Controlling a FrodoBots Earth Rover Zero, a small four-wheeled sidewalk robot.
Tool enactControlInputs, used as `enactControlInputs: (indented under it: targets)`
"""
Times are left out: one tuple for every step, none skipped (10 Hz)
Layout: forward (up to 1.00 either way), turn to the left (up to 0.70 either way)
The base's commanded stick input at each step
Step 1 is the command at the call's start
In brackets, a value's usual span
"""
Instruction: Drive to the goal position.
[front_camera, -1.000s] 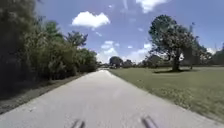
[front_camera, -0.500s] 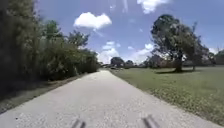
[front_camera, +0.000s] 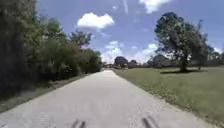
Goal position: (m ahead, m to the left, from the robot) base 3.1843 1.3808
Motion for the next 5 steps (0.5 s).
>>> enactControlInputs:
  targets:
    - [0.5, 0.0]
    - [0.5, 0.0]
    - [0.5, 0.0]
    - [0.5, 0.03]
    - [0.5, 0.2]
